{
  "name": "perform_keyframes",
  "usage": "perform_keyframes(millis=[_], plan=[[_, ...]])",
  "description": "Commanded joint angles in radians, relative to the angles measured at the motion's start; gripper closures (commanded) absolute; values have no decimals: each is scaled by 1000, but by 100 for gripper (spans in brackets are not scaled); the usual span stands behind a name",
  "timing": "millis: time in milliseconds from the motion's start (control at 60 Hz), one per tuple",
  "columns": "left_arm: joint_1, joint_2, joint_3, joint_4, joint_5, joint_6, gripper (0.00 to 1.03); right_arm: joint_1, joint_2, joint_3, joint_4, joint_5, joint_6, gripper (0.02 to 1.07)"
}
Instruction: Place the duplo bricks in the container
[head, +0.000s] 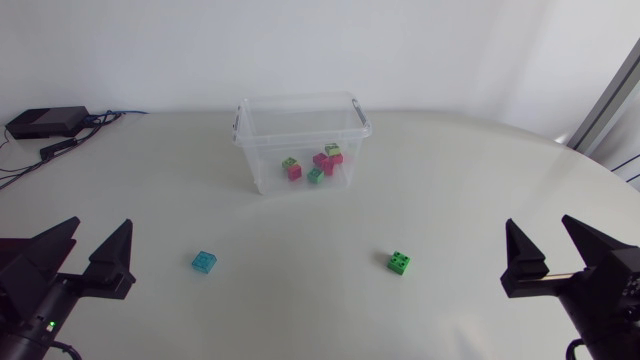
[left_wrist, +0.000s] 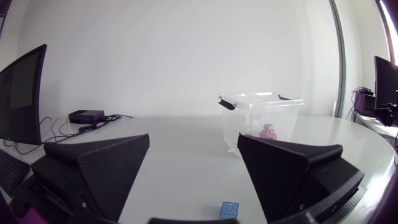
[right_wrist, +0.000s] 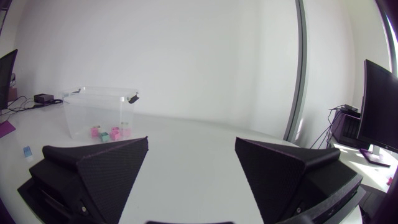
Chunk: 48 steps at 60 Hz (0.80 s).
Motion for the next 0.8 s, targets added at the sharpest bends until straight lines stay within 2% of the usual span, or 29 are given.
perform_keyframes(millis=[0,417,550,650,783], plan=[[-11,-12,-23,14,3,-2,4,-3,-5,-22,0,0,18,6],[-6,-13,-14,17,3,1,4,-3,-7,-12,4,0,15,6],[-2,-12,58,-33,5,1,4,27,18,67,-60,0,18,6],[-3,30,125,-64,5,0,5,44,150,161,-66,6,23,6],[-2,237,257,-124,5,0,5,50,388,330,-134,-9,41,6]])
